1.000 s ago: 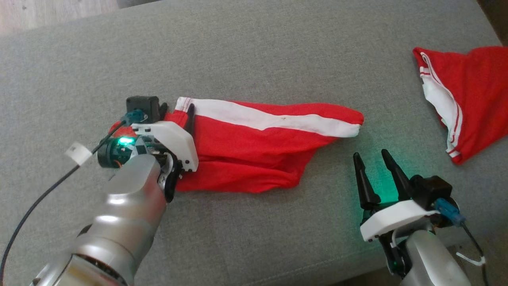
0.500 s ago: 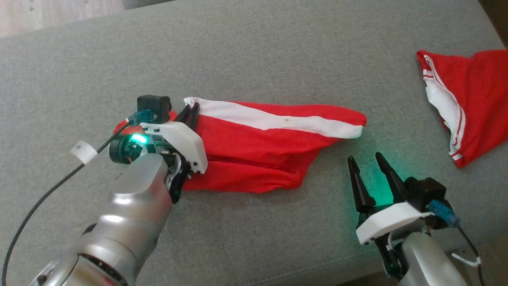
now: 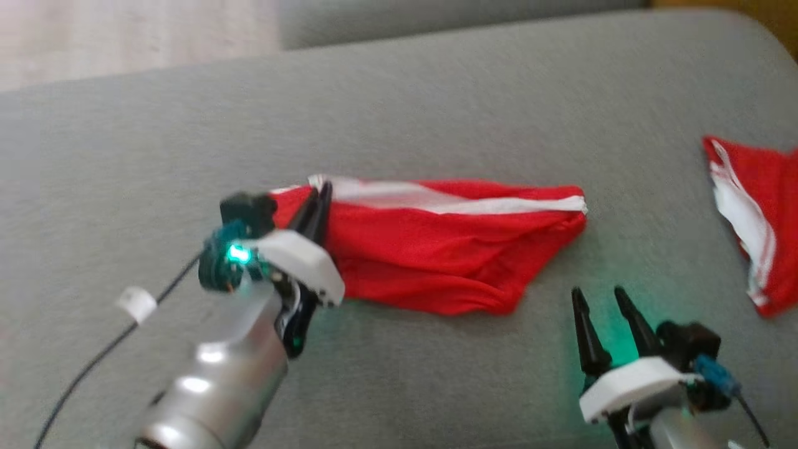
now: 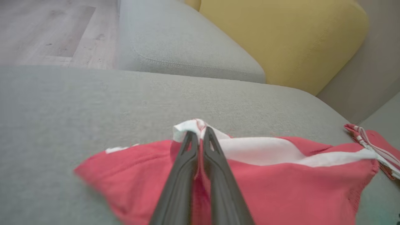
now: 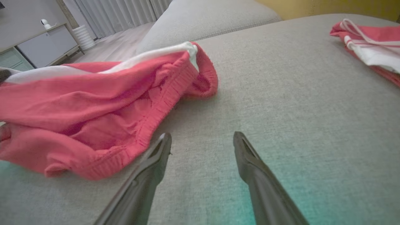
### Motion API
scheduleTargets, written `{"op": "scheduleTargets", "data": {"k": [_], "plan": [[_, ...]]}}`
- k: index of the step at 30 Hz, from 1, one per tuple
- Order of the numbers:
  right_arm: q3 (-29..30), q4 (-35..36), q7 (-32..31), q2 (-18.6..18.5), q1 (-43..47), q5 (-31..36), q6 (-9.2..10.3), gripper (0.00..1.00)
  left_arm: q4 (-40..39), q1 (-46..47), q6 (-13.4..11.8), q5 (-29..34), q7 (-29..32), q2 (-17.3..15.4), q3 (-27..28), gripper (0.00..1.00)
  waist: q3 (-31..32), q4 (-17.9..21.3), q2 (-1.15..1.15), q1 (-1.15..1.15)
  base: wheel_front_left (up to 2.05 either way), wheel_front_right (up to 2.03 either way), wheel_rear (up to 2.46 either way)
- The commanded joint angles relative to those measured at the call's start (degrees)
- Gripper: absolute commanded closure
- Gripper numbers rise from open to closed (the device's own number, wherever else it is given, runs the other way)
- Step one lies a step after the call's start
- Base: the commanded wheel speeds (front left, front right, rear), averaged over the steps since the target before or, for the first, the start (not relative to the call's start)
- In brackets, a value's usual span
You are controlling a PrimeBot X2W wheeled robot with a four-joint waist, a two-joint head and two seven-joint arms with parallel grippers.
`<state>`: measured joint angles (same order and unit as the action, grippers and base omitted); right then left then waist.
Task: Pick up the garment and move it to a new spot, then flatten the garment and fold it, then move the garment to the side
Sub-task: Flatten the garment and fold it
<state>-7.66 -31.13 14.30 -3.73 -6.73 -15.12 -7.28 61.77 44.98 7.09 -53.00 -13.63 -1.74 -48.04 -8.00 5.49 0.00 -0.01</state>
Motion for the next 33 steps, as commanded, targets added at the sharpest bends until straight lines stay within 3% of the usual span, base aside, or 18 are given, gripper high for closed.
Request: {"op": "scheduleTargets", "data": {"k": [1, 5, 10, 19, 20, 21, 22, 23, 30, 33], "plan": [[-1.11, 1.32, 0.7, 0.12, -0.04, -0.3, -0.21, 0.0, -1.37, 0.34, 0.18, -0.44, -0.86, -1.21, 1.62, 1.0, 4.53, -4.73, 0.0, 0.01, 0.0, 0.0, 0.0], [-1.25, 1.22, 0.7, 0.43, 1.83, -1.05, -0.21, 0.0, -3.41, -4.16, 0.3, -1.06, -1.25, -2.22, 2.45, 1.0, 7.89, -8.56, 0.0, 0.01, 0.0, 0.0, 0.0], [-1.9, 1.52, 0.7, 0.72, 2.68, -1.77, -0.21, 0.0, -9.52, -11.07, 0.37, -1.21, -1.34, -4.12, 4.07, 1.0, 9.48, -10.62, 0.0, 0.01, 0.0, 0.0, 0.0], [-1.91, 2.12, 0.7, 0.83, 3.82, -2.98, -0.21, 0.0, -20.88, -26.69, 0.15, 4.98, -1.36, -6.94, 11.46, 1.0, 10.9, -8.92, 0.0, 0.01, 0.0, 0.0, 0.0], [-1.74, 2.19, 0.7, 0.84, 3.97, -3.21, -0.21, 0.0, -21.78, -27.71, -0.14, 6.38, -1.36, -7.18, 12.61, 0.93, 11.01, -8.69, 0.0, 0.01, 0.0, 0.0, 0.0], [-1.54, 2.27, 0.7, 0.84, 4.14, -3.62, -0.21, 0.0, -22.65, -28.72, -0.39, 7.64, -1.36, -7.22, 13.93, 0.65, 11.09, -8.52, 0.0, 0.01, 0.0, 0.0, 0.0], [-1.44, 2.34, 0.7, 0.84, 4.28, -4.16, -0.21, 0.0, -23.4, -29.71, -0.88, 8.62, -1.36, -7.12, 15.74, 0.25, 11.25, -8.33, 0.0, 0.01, 0.0, 0.0, 0.0], [-1.5, 2.46, 0.7, 0.84, 4.36, -4.51, -0.21, 0.0, -24.34, -30.53, -1.46, 9.96, -1.36, -7.14, 17.74, 0.0, 11.36, -8.13, 0.0, 0.01, 0.0, 0.0, 0.0], [0.15, 7.13, 0.7, 0.85, 1.99, -4.42, -0.21, 0.0, -33.55, -38.11, -8.93, 26.45, -1.36, -6.24, 34.04, 0.0, 11.65, -6.48, 0.0, 0.01, 0.0, 0.0, 0.0], [0.7, 8.39, 0.7, 0.85, 1.21, -3.21, -0.21, 0.0, -35.04, -40.05, -9.96, 30.22, -1.37, -5.63, 36.5, 0.0, 11.59, -6.32, 0.0, 0.01, 0.0, 0.0, 0.0]]}}
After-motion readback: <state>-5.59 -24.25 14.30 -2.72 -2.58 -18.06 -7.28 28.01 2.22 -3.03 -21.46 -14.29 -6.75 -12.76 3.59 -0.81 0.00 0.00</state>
